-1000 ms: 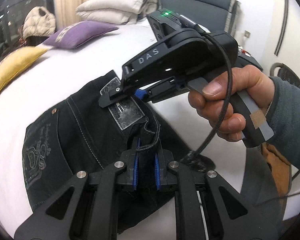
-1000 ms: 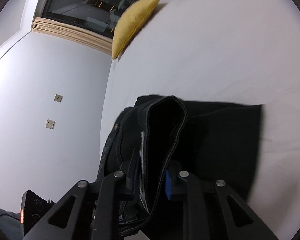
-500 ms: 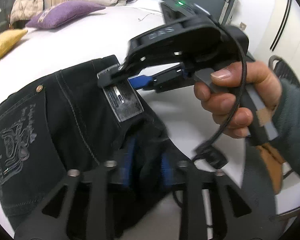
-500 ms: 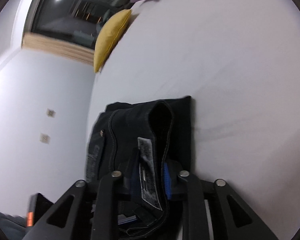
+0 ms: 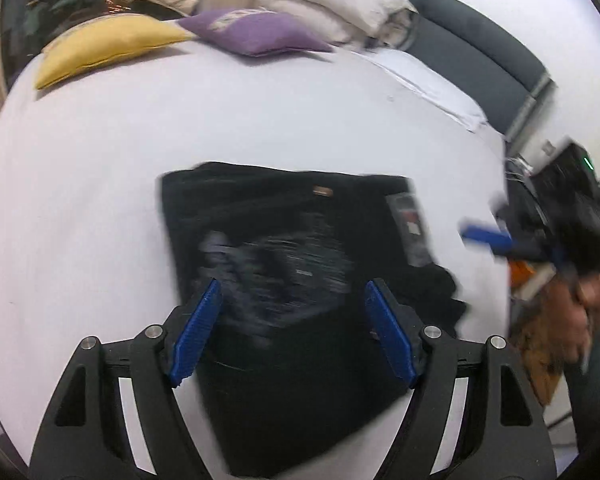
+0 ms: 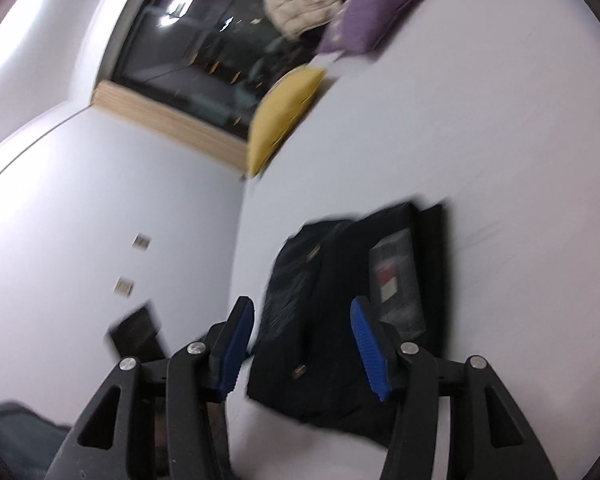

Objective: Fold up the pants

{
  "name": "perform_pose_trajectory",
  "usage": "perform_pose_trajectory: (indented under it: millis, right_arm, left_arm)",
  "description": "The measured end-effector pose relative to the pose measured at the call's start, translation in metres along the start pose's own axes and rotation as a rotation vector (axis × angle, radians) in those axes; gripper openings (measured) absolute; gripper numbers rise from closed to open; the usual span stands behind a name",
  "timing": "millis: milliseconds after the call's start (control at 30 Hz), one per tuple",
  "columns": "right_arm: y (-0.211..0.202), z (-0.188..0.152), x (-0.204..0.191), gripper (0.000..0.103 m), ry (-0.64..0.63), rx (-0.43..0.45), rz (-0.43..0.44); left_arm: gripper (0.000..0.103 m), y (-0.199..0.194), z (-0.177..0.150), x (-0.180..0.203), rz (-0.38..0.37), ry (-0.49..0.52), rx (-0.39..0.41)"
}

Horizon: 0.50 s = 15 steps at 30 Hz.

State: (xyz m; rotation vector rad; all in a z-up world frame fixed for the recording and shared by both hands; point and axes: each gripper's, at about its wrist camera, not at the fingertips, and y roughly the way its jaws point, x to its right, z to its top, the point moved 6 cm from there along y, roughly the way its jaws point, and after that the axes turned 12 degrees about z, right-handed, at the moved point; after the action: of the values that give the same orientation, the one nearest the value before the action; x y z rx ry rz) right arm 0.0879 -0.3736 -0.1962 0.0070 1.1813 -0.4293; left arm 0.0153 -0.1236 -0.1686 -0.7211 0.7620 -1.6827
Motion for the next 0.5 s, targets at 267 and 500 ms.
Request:
perform_pose_trajectory:
  millis: [267,500]
  right_arm:
    - [0.002,-0.039,0.071,0.016,0.154,-0.009,-0.209]
    - [0.022,0.029,0.012,0.035,0.017,0.022,-0.148]
  left_arm:
    - [0.086,0.063,-0.011,-0.027,0.092,0.029,-0.127]
    - [0.088,0.07,-0.009,-0.035,0.095,0.022,-0.148]
